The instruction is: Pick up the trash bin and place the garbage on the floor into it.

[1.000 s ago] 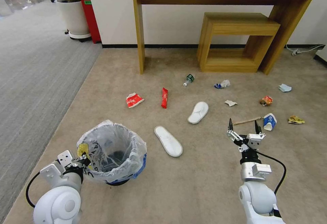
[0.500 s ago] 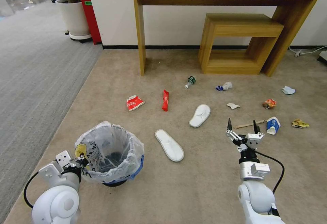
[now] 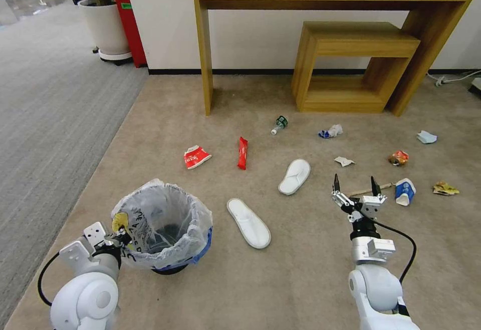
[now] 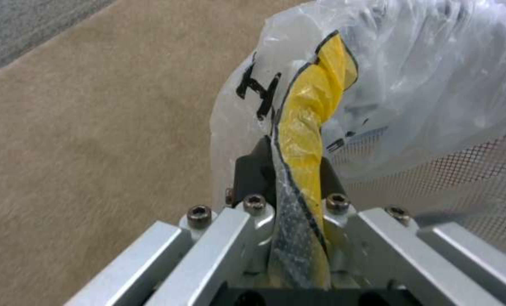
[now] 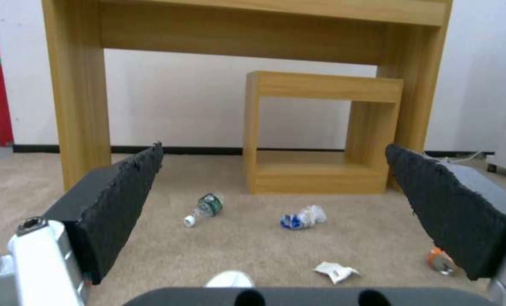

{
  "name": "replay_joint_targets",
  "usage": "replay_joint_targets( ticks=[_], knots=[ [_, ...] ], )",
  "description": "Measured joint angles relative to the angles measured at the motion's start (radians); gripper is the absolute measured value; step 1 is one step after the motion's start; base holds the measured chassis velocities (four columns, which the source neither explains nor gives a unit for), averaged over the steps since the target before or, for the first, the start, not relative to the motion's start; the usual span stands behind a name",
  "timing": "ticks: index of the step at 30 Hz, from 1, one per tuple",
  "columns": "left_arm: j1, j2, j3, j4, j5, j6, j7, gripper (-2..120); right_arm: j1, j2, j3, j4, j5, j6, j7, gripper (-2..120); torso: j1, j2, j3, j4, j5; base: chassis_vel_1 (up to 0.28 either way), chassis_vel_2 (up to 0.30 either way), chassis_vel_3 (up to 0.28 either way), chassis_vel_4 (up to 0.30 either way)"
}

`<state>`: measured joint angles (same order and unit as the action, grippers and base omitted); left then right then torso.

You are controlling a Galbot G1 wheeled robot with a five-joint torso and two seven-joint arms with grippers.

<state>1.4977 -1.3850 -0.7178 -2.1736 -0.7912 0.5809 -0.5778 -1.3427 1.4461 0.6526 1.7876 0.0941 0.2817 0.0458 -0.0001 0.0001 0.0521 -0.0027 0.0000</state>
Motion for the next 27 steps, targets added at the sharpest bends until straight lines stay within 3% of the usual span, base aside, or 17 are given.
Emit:
replay_joint_targets(
  ticks=[17,27],
  knots=[
    [0.005,-0.006,0.004,-0.003,0.008,-0.005,0.002,3,-0.006,-0.001,0.0,0.002,-0.001,0.013,0.0,100,0.0,0.0,0.0,0.0001,0.0002,-0.166,0.174,0.173,-0.166],
    [0.02,-0.024,0.013,-0.014,0.027,-0.009,0.006,3,-0.019,-0.032,-0.01,0.004,0.034,0.037,-0.034,100,0.0,0.0,0.0,0.0,0.0,-0.042,0.037,0.045,-0.052]
  ],
)
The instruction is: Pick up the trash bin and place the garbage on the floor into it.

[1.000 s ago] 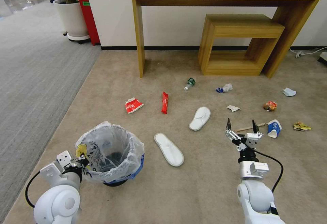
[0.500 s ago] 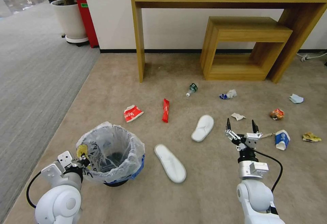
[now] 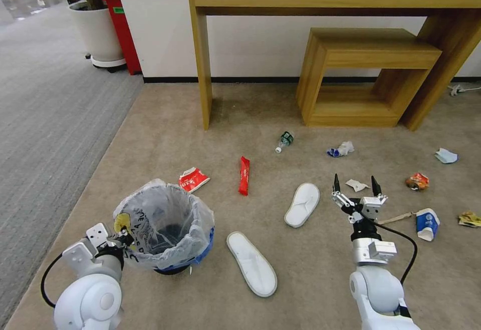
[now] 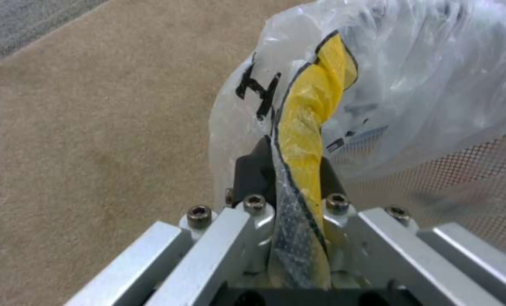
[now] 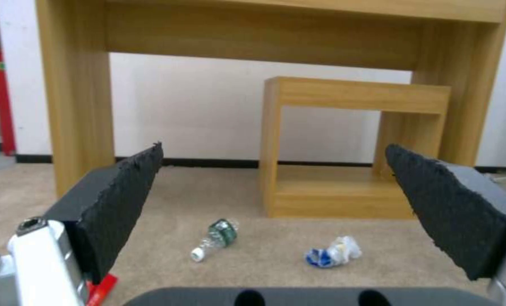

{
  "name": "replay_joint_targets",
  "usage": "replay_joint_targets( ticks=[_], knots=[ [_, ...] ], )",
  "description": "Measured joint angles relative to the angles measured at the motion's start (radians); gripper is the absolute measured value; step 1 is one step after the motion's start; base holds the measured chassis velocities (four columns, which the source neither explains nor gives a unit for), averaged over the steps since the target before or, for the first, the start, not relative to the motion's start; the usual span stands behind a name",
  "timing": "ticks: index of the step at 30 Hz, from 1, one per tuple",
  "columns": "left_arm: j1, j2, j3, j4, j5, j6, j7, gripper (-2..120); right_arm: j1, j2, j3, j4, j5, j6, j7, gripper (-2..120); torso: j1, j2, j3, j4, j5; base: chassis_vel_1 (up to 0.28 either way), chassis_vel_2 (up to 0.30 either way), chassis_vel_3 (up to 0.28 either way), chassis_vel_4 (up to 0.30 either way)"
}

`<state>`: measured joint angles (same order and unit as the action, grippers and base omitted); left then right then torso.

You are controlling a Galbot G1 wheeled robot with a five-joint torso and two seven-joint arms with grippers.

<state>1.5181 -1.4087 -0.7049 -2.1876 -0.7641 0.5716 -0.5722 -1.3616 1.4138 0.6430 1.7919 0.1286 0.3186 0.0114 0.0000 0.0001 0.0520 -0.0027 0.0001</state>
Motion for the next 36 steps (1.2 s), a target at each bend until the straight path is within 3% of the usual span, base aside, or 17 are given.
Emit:
replay_joint_targets(
  ticks=[6,15,18,22,30,36],
  knots=[
    [0.012,0.0,-0.004,-0.012,0.009,-0.009,0.011,3,-0.011,-0.042,-0.025,0.007,0.062,-0.042,-0.051,100,0.0,0.0,0.0,-0.0001,0.0,0.0,0.0,0.0,0.0],
    [0.024,-0.013,-0.002,-0.022,0.03,-0.018,0.023,3,-0.045,-0.189,-0.136,-0.056,0.252,-0.043,-0.16,100,0.0,0.0,0.0,-0.0001,0.0002,0.0,0.0,0.0,0.0],
    [0.025,-0.018,0.0,-0.015,0.041,-0.023,0.029,3,-0.065,-0.284,-0.203,-0.068,0.319,-0.065,-0.096,100,0.0,0.0,0.0,-0.0001,-0.0001,0.0,0.0,0.0,0.0],
    [0.021,-0.022,0.002,-0.002,0.048,-0.026,0.03,3,-0.074,-0.354,-0.265,-0.064,0.364,-0.127,-0.004,100,0.0,0.0,0.0,0.0,0.0,0.0,0.0,0.0,0.0],
    [0.011,-0.029,0.008,0.025,0.062,-0.036,0.036,3,-0.089,-0.432,-0.38,-0.028,0.474,-0.311,0.129,100,0.0,0.0,0.0,-0.0001,0.0,0.0,0.0,0.0,0.0],
    [0.008,-0.031,0.007,0.035,0.065,-0.041,0.037,3,-0.074,-0.438,-0.456,-0.05,0.502,-0.345,0.157,100,0.0,0.0,0.0,-0.0001,0.0,0.0,0.0,0.0,0.0]
  ],
)
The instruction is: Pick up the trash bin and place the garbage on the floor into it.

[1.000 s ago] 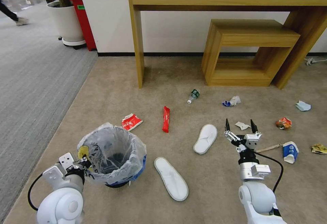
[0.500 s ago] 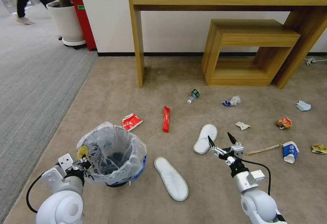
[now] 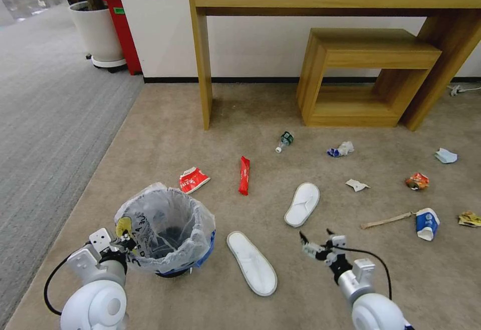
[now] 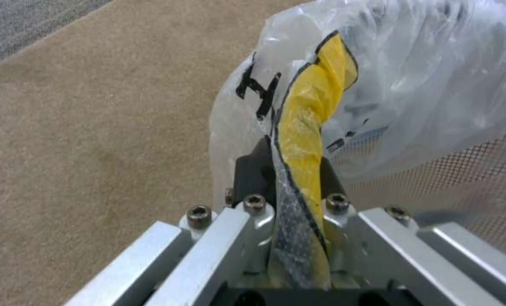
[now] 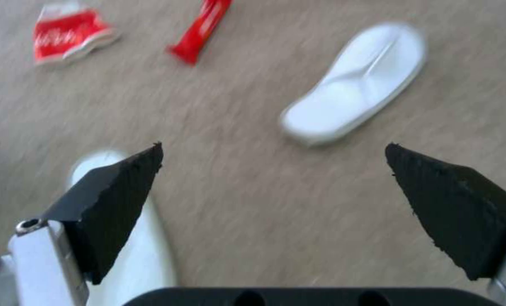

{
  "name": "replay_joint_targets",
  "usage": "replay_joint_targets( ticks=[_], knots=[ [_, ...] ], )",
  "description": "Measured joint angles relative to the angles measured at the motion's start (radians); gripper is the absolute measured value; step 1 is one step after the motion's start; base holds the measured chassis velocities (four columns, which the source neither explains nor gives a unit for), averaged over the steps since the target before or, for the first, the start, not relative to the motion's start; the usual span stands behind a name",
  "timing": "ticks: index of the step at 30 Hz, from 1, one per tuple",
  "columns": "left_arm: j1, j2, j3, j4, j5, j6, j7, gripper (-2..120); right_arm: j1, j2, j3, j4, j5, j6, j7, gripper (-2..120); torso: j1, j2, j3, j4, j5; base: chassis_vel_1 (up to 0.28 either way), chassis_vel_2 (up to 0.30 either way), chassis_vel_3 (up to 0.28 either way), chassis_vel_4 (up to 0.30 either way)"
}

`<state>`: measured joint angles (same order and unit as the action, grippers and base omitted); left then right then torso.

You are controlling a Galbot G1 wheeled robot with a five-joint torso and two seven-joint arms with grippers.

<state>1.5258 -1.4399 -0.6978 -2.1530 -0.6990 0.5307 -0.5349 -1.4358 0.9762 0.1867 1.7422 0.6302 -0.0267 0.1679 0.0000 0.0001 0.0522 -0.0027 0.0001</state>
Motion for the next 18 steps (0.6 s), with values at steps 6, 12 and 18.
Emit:
replay_joint_targets(
  ticks=[6,12,18],
  knots=[
    [0.001,-0.003,-0.003,0.006,0.009,-0.008,0.001,3,0.047,-0.013,-0.114,-0.086,-0.015,0.071,-0.071,100,0.0,0.0,0.0,0.0001,0.0,0.0,0.0,0.0,0.0],
    [0.004,-0.011,-0.003,0.007,0.021,-0.013,0.004,3,0.056,-0.027,-0.145,-0.132,-0.048,0.159,-0.202,100,0.0,0.0,0.0,0.0,-0.0002,0.0,0.0,0.0,0.0],
    [0.005,-0.019,-0.001,0.007,0.032,-0.015,0.005,3,0.063,-0.039,-0.171,-0.167,-0.073,0.196,-0.269,100,0.0,0.0,0.0,0.0,-0.0002,0.0,0.0,0.0,0.0]
  ],
)
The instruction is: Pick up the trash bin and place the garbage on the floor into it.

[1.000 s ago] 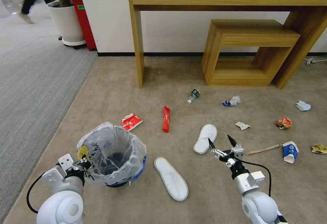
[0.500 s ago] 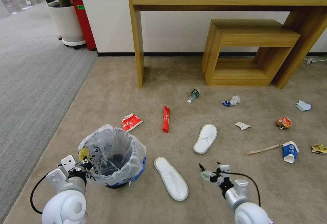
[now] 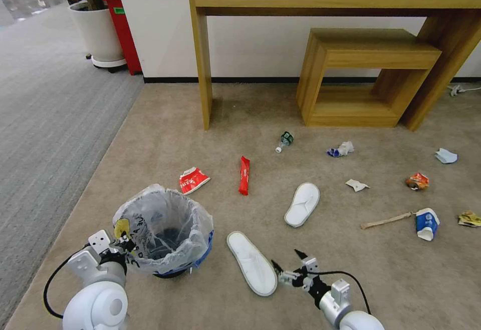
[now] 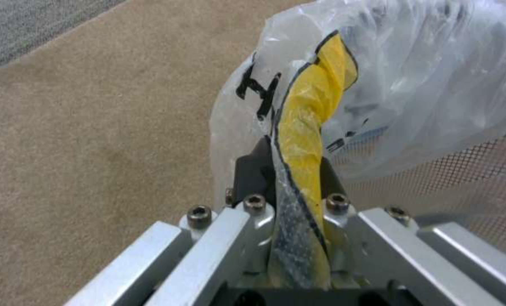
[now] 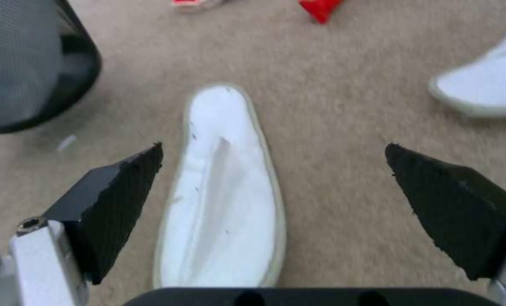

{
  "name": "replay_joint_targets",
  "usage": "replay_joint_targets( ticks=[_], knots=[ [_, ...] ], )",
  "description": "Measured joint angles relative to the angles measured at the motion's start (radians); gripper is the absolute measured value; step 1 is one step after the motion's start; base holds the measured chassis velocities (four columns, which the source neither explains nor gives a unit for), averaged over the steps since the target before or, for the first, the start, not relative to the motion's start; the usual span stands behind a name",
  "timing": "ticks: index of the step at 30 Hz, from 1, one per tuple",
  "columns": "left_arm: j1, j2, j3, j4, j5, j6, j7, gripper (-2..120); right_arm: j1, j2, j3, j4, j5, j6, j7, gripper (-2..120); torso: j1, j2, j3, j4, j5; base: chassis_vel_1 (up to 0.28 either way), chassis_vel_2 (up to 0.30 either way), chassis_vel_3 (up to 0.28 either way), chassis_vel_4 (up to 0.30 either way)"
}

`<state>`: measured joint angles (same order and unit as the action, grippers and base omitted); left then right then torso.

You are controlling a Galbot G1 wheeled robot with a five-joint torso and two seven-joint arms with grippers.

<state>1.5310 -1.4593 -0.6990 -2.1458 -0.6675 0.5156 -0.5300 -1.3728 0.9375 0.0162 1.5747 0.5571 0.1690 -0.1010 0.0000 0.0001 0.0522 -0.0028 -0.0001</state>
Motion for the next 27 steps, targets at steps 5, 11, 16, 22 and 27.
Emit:
replay_joint_targets(
  ticks=[5,11,16,22,27],
  knots=[
    [0.0,-0.009,0.003,0.004,0.012,-0.005,0.003,3,0.019,-0.003,-0.035,-0.005,0.002,-0.036,0.062,98,0.0,0.0,0.0,0.0,0.0001,0.0,0.0,0.0,0.0],
    [0.005,-0.015,0.002,0.005,0.021,-0.011,0.006,3,0.097,0.022,-0.116,-0.059,0.007,-0.059,0.108,100,0.0,0.0,0.0,0.0001,0.0,0.0,0.0,0.0,0.0],
    [0.01,-0.015,-0.005,0.0,0.022,-0.016,0.006,3,0.15,0.059,-0.182,-0.119,0.002,-0.059,0.126,100,0.0,0.0,0.0,0.0001,0.0,0.0,0.0,0.0,0.0],
    [0.01,-0.015,-0.01,-0.002,0.021,-0.018,0.006,3,0.185,0.087,-0.24,-0.158,-0.002,-0.058,0.153,100,0.0,0.0,0.0,0.0001,0.0,0.0,0.0,0.0,0.0],
    [0.009,-0.013,-0.012,-0.004,0.019,-0.021,0.006,3,0.234,0.078,-0.319,-0.187,0.013,-0.055,0.19,100,0.0,0.0,0.0,0.0,0.0,0.0,0.0,0.0,0.0]
  ],
)
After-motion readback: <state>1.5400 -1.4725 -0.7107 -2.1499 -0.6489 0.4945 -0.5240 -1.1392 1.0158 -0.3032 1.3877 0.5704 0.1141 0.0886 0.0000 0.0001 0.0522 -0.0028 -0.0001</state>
